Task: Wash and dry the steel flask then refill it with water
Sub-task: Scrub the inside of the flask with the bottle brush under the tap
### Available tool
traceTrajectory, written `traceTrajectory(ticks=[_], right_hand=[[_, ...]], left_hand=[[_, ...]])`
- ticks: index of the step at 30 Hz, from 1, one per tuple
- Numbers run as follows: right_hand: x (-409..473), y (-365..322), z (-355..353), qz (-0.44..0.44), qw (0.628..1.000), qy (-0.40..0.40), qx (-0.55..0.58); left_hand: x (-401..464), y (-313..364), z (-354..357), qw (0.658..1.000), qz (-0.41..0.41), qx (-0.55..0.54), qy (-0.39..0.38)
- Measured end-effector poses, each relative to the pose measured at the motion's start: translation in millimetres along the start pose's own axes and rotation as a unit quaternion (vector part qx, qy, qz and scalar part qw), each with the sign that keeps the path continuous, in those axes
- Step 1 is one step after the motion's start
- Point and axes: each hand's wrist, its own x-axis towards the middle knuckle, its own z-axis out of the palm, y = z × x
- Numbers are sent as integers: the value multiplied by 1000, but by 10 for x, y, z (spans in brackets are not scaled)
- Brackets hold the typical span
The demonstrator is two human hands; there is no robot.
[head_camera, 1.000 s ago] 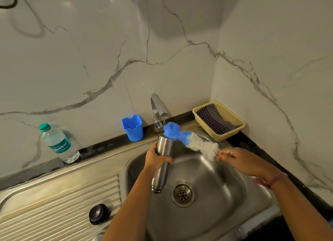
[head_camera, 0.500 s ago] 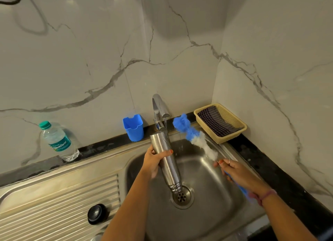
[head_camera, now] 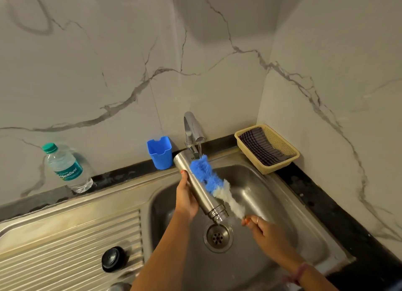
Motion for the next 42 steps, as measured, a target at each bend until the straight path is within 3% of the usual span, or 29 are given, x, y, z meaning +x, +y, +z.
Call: traceTrajectory(ticks=[8, 15, 20, 24, 28, 32, 35, 37, 42], right_hand=[[488, -257, 82, 9, 999, 49, 9], [-93, -40, 54, 12, 995, -10, -97], [-242, -79, 133, 28, 998, -56, -25], [23, -168, 103, 36, 999, 8, 3], [236, -248, 28, 61, 994, 14, 93], [135, -41, 11, 2, 996, 84, 17], [-108, 161, 58, -7, 998, 47, -40], [-211, 206, 83, 9, 998, 37, -42], [19, 40, 131, 0, 995, 95, -5]], left_hand=[[-23, -194, 127, 996, -49, 70, -19], [55, -140, 49, 998, -57, 14, 1], [66, -131, 128, 997, -72, 17, -32], [53, -182, 154, 995, -76, 21, -57], [48, -185, 150, 996, -69, 44, -47], [87, -138, 148, 998, -46, 31, -10], [165, -117, 141, 1000, -20, 14, 3], [214, -102, 151, 1000, -5, 2, 6], [178, -109, 251, 999, -40, 19, -2]])
